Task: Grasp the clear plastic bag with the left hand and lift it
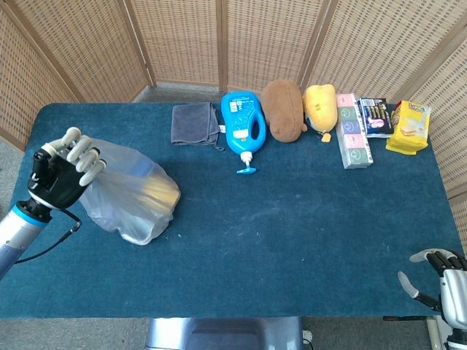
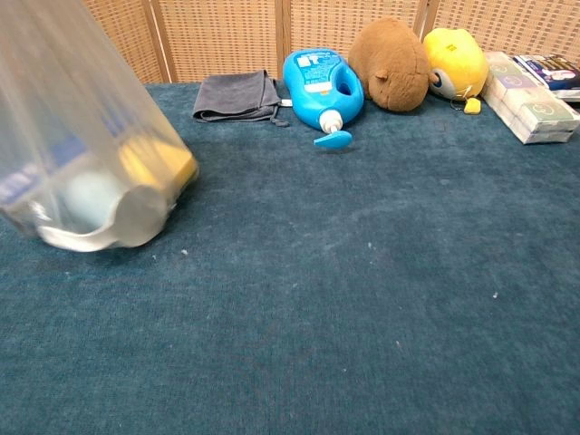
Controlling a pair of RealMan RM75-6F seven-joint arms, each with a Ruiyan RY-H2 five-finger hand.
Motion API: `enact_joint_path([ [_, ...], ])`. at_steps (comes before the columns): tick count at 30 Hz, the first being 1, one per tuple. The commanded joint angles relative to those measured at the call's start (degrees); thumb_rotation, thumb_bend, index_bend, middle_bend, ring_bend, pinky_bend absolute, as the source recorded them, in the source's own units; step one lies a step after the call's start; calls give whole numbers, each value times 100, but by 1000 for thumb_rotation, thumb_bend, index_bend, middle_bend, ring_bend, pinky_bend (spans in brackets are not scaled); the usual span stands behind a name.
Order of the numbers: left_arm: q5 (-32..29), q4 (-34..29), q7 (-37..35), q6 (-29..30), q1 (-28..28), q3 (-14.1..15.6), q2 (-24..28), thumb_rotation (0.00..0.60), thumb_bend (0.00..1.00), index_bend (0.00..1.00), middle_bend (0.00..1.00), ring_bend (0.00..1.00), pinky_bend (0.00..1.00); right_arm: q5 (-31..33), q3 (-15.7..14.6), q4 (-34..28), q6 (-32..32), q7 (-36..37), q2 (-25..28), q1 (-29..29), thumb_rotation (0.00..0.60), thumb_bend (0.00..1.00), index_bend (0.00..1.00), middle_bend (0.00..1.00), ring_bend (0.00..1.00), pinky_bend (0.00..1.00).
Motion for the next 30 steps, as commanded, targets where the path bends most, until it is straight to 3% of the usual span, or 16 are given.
enact_joint_path([
  [1, -161, -150, 74, -209, -159, -162, 141, 321, 764, 572, 656, 669, 752, 2, 0, 1, 1, 10, 3, -3, 127, 323, 448, 420, 318, 232],
  [12, -608, -573, 354, -1052, -711, -729, 475, 324, 756, 572, 656, 668, 754, -4, -17, 37, 0, 52, -31, -14, 125, 323, 448, 420, 318, 232],
  [30, -1069, -540, 607, -1807, -1218, -1376, 94, 323, 744, 572, 656, 669, 754, 86, -3, 136, -14, 128, -76, -42, 125, 324, 448, 420, 318, 232],
])
